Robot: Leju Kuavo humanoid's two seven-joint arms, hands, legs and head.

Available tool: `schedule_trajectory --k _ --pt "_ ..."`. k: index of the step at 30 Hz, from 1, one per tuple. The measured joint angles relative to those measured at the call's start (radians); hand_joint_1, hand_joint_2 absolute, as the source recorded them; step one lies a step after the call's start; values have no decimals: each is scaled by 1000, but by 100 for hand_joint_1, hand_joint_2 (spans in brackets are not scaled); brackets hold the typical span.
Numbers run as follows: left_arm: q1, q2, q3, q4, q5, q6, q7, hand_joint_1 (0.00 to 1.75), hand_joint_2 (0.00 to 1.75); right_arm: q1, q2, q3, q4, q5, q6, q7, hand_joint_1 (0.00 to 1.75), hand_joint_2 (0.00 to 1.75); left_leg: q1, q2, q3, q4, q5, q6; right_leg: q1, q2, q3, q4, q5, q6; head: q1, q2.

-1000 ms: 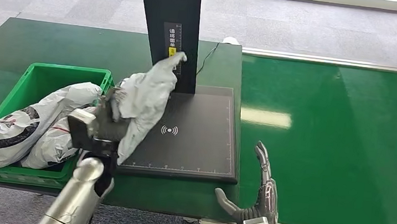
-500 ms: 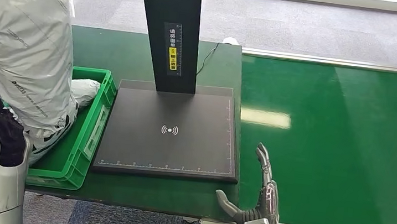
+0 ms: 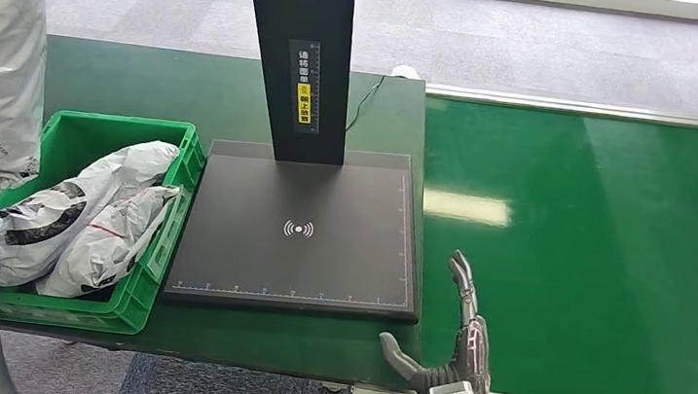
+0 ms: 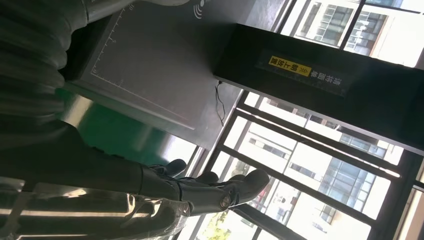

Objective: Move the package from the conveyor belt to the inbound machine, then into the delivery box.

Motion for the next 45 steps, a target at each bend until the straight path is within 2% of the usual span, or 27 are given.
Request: schedule_trajectory --k 12,15,21,24,26,27,28,31,32,34,38,45 --pt "-2 4 1 0 0 0 1 175 175 -2 0 -8 1 0 0 0 0 175 0 0 0 0 0 0 0 0 0 0 0 0 0 0" --pt "-23 14 0 1 10 -2 20 175 175 -2 0 -8 2 -1 0 0 0 175 0 0 0 0 0 0 0 0 0 0 0 0 0 0" --pt "-129 90 18 28 30 8 87 175 175 -1 0 -12 5 -6 -1 0 0 175 0 1 0 0 0 0 0 0 0 0 0 0 0 0" --pt "-139 139 38 55 -13 4 116 175 175 0 0 -16 5 -7 -2 0 0 175 0 1 0 0 0 0 0 1 0 0 0 0 0 0" --pt "-86 159 52 67 -96 -9 123 175 175 4 0 -18 4 -6 -3 3 0 175 -1 2 2 -1 -1 -1 -1 1 0 0 -1 0 0 0" --pt "-28 153 59 67 -151 -9 105 175 175 8 2 -19 2 -4 -3 7 0 175 -2 2 3 -1 -1 -1 -2 2 1 0 -1 -1 0 0" --pt "49 137 67 65 -205 -1 60 175 175 15 4 -20 -2 0 -3 12 0 175 -3 4 5 -2 -2 -1 -3 3 2 0 -2 -1 -2 0" --pt "294 47 77 59 -291 43 -125 175 175 35 13 -23 -22 12 1 23 0 175 -3 9 5 -2 -4 -1 -4 7 1 -1 -3 0 -2 0" --pt "354 21 77 57 -304 51 -144 175 175 41 15 -24 -28 15 1 25 0 175 -3 10 5 -2 -4 0 -3 7 1 -1 -3 0 -1 0" --pt "440 -6 81 53 -324 49 -121 175 175 52 19 -29 -38 20 2 29 0 175 -3 8 4 -2 -5 0 -3 6 1 -2 -3 0 1 0" --pt "529 -34 96 49 -372 21 -70 175 175 67 25 -40 -53 26 9 30 0 175 -3 7 3 -2 -5 1 -3 5 1 -2 -3 0 0 0" --pt "580 -64 112 50 -415 0 -56 175 175 79 25 -57 -61 32 17 30 0 175 -2 6 4 -2 -5 0 -2 5 2 -2 -3 0 0 0"
